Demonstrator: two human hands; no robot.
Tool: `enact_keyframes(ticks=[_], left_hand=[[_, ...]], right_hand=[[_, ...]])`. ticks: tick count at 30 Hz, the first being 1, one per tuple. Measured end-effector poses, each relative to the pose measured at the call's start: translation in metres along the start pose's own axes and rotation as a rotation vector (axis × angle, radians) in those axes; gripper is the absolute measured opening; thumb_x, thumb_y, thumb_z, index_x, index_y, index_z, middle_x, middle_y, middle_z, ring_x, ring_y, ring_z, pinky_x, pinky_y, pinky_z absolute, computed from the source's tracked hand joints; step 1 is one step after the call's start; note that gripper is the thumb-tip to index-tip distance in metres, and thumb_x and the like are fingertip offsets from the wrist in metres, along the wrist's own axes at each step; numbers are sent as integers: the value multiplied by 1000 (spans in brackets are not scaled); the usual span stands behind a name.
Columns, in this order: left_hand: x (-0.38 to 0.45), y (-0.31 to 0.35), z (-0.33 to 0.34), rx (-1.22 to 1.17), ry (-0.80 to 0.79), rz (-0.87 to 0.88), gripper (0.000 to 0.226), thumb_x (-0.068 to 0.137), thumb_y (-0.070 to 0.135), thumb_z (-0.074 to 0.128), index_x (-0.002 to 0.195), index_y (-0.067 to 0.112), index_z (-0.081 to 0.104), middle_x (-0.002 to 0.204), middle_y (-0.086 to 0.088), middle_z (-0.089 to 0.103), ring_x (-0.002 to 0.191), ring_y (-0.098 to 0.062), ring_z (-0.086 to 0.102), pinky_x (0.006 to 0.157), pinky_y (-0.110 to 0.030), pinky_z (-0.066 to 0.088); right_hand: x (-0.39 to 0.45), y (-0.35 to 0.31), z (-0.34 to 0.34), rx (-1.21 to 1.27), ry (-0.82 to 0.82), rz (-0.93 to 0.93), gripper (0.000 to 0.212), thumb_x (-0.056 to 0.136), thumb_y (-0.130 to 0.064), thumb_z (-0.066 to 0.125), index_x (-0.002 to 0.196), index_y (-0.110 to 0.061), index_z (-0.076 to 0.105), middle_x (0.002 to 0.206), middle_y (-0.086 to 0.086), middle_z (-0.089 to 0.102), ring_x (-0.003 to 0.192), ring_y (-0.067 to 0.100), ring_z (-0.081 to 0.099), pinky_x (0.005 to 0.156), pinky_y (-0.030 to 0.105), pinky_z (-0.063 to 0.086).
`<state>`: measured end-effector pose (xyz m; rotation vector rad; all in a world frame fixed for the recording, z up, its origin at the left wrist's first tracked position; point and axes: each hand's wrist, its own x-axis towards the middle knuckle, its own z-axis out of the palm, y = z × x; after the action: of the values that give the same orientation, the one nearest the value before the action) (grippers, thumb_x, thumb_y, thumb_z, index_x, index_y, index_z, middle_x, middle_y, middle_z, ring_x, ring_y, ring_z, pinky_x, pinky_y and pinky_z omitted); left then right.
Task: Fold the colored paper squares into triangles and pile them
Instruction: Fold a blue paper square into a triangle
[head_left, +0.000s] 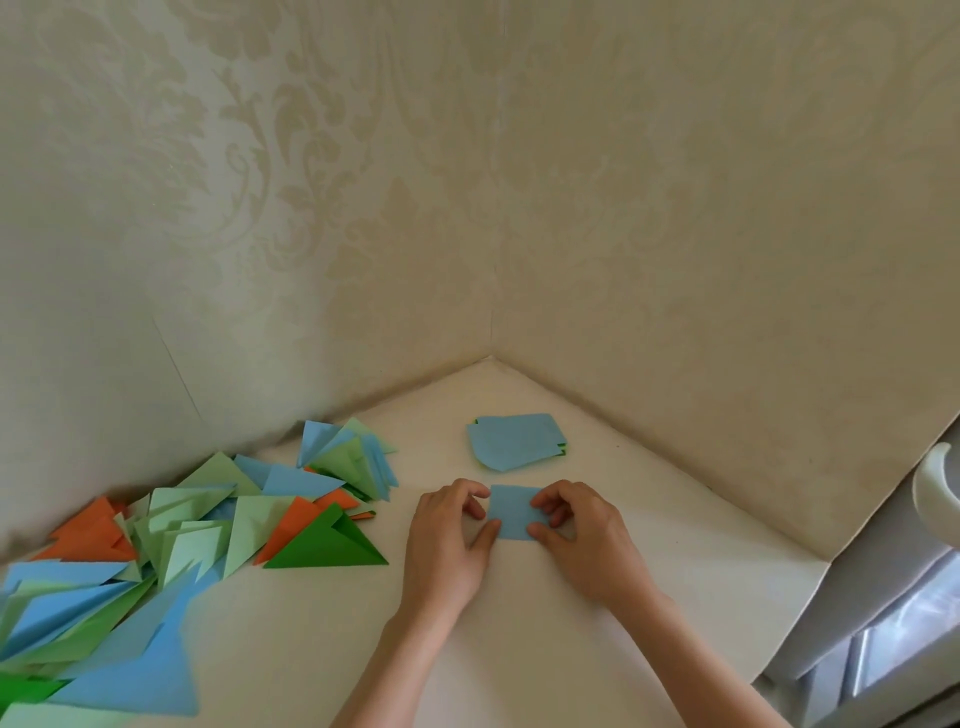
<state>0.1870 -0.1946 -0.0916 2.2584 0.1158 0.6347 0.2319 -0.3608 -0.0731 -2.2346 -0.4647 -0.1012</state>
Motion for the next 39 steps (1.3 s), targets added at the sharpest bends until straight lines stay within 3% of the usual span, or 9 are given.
enact_keyframes(ticks=[7,13,15,18,24,29,31,34,39], left_hand=[[-2,15,-3,24,-24,96,28,79,1,66,93,25,66,91,17,60,90,-4,49,81,-5,34],[-19,24,4,82,-96,140,25,85,14,64,110,16,64,101,4,63,97,-15,54,85,-27,45],[-20,24,0,88,-82,169,27,82,16,68,108,16,65,99,4,64,96,-15,56,84,-23,43],[-20,21,-9,97,-86,158,37,78,31,74,111,19,63,98,10,62,95,-9,54,83,-13,39],[-21,12,-24,143,-145,157,56,72,56,71,116,25,58,102,13,57,98,-3,51,84,-13,39],[-21,6,-29,142,-116,184,35,80,35,71,110,23,61,100,13,60,95,-7,56,81,-13,39],[-20,3,-33,150,-124,204,24,81,24,69,105,24,63,99,14,61,96,-9,57,83,-18,42],[-17,-1,-37,165,-133,211,18,80,16,70,96,25,68,94,13,65,94,-8,58,84,-25,44],[-16,-10,-39,101,-80,64,28,80,-1,66,96,22,69,86,14,55,87,-10,59,81,-15,42]], right_hand=[[-3,-4,0,16,10,31,24,79,-13,74,89,-28,58,91,-7,58,81,1,54,71,3,37],[-1,-8,-4,-7,-2,74,17,87,-16,64,102,-23,63,100,-6,57,81,-1,53,69,1,37],[3,-9,-9,11,60,114,24,91,-11,55,113,-19,61,107,-1,57,87,6,54,70,5,39],[0,-11,-11,-75,2,133,37,91,-3,44,124,-17,54,115,4,56,104,17,53,86,22,42],[-14,-19,-6,-145,-145,50,46,81,-1,48,117,-26,62,107,-8,60,101,11,54,88,18,42],[-23,-24,-5,-93,-120,-23,31,80,-7,62,103,-26,71,90,-14,59,83,1,55,73,3,38],[-20,-23,-6,-117,-102,-74,28,79,-19,71,104,-32,70,92,-15,56,84,2,53,74,7,39],[-13,-20,-4,-258,-110,-134,33,83,-42,68,115,-39,66,102,-13,46,97,7,46,89,20,39],[-11,-14,3,-257,-123,-161,25,88,-50,58,108,-39,70,98,-16,46,96,6,45,90,27,39]])
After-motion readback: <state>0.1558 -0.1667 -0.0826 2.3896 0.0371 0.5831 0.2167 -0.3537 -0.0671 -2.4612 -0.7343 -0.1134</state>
